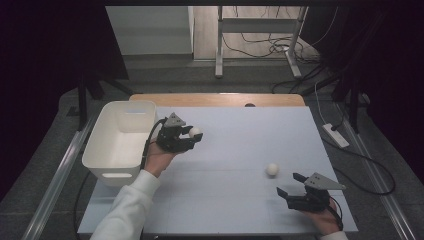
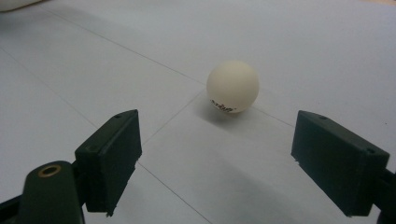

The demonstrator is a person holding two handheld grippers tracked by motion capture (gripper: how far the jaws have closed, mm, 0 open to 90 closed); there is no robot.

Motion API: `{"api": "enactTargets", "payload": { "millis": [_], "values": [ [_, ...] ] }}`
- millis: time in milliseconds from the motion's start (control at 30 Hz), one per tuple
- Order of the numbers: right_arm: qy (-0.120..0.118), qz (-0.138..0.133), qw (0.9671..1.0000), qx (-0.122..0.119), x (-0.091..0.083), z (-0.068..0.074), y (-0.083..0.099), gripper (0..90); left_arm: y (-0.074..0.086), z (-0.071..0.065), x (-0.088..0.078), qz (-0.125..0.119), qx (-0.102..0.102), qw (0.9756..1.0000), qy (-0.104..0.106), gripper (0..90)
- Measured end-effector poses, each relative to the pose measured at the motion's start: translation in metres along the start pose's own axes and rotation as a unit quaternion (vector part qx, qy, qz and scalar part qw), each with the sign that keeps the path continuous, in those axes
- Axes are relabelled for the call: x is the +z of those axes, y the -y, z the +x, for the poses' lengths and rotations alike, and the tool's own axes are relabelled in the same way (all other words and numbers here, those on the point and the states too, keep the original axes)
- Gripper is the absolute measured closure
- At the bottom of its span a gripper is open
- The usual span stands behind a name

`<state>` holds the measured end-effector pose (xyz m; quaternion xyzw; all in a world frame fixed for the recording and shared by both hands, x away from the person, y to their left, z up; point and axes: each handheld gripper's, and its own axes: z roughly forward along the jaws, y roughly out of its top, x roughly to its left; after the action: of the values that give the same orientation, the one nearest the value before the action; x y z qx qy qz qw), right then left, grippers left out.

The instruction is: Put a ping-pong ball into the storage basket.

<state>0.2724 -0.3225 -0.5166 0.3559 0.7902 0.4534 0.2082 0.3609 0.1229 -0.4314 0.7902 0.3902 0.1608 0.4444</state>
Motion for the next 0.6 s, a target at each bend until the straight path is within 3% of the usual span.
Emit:
{"api": "enactTargets", "payload": {
  "millis": [600],
  "values": [
    [0.0, -0.003, 1.0, 0.0, 0.0, 0.0, 0.0, 16.0, -0.008, 0.007, -0.018, -0.017, 0.002, 0.9997, -0.019, 50.6]
  ]
}}
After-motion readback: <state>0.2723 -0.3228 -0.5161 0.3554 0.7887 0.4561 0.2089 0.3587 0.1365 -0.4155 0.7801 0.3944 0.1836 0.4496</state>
